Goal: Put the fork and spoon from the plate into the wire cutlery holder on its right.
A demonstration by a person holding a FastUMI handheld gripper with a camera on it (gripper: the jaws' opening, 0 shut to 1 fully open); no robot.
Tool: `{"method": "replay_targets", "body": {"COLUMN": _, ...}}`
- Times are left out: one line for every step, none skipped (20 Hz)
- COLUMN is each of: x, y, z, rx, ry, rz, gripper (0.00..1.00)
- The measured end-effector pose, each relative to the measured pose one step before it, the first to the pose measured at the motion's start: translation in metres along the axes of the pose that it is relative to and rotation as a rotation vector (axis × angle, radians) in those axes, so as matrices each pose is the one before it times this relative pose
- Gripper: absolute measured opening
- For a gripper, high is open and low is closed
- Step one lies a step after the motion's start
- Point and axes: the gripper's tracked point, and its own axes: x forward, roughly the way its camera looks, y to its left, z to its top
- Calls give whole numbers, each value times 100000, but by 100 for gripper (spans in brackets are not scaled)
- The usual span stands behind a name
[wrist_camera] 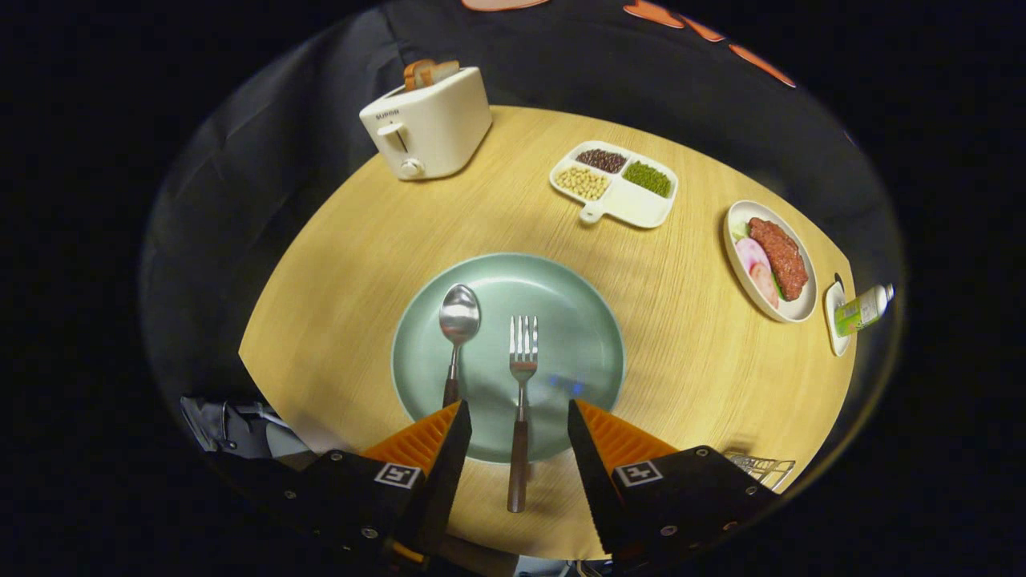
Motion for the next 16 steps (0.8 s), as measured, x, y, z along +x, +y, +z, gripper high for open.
{"method": "replay_targets", "body": {"x": 624, "y": -162, "z": -373, "rx": -762, "ry": 3818, "rz": -1060, "gripper": 69}}
{"method": "replay_targets", "body": {"x": 630, "y": 54, "z": -417, "rx": -331, "ry": 3665, "rz": -574, "gripper": 66}}
{"method": "replay_targets", "body": {"x": 535, "y": 102, "z": -228, "rx": -69, "ry": 3101, "rz": 205, "gripper": 60}}
{"method": "replay_targets", "body": {"x": 511, "y": 48, "z": -235, "rx": 260, "ry": 2954, "rz": -345, "gripper": 55}}
{"method": "replay_targets", "body": {"x": 452, "y": -86, "z": -6, "rx": 364, "ry": 2557, "rz": -783, "gripper": 50}}
{"method": "replay_targets", "body": {"x": 418, "y": -45, "z": -44, "rx": 63, "ry": 2100, "rz": -408, "gripper": 47}}
{"method": "replay_targets", "body": {"x": 442, "y": -16, "z": -317, "rx": -261, "ry": 3256, "rz": -291, "gripper": 43}}
{"method": "replay_targets", "body": {"x": 209, "y": 97, "z": -307, "rx": 273, "ry": 2792, "rz": -153, "gripper": 41}}
{"method": "replay_targets", "body": {"x": 316, "y": 105, "z": -105, "rx": -83, "ry": 2218, "rz": -249, "gripper": 38}}
{"method": "replay_targets", "body": {"x": 243, "y": 72, "z": -287, "rx": 253, "ry": 2327, "rz": -274, "gripper": 35}}
{"method": "replay_targets", "body": {"x": 294, "y": -7, "z": -84, "rx": 608, "ry": 1332, "rz": -537, "gripper": 30}}
{"method": "replay_targets", "body": {"x": 165, "y": -115, "z": -15, "rx": 789, "ry": 934, "rz": -708, "gripper": 27}}
{"method": "replay_targets", "body": {"x": 291, "y": 16, "z": -102, "rx": 1572, "ry": 284, "rz": -120, "gripper": 22}}
{"method": "replay_targets", "body": {"x": 121, "y": 107, "z": -118, "rx": 1935, "ry": 709, "rz": 641, "gripper": 20}}
{"method": "replay_targets", "body": {"x": -113, "y": -3, "z": 195, "rx": 1725, "ry": -594, "rz": 423, "gripper": 14}}
{"method": "replay_targets", "body": {"x": -19, "y": 121, "z": 192, "rx": 1468, "ry": -870, "rz": 1155, "gripper": 12}}
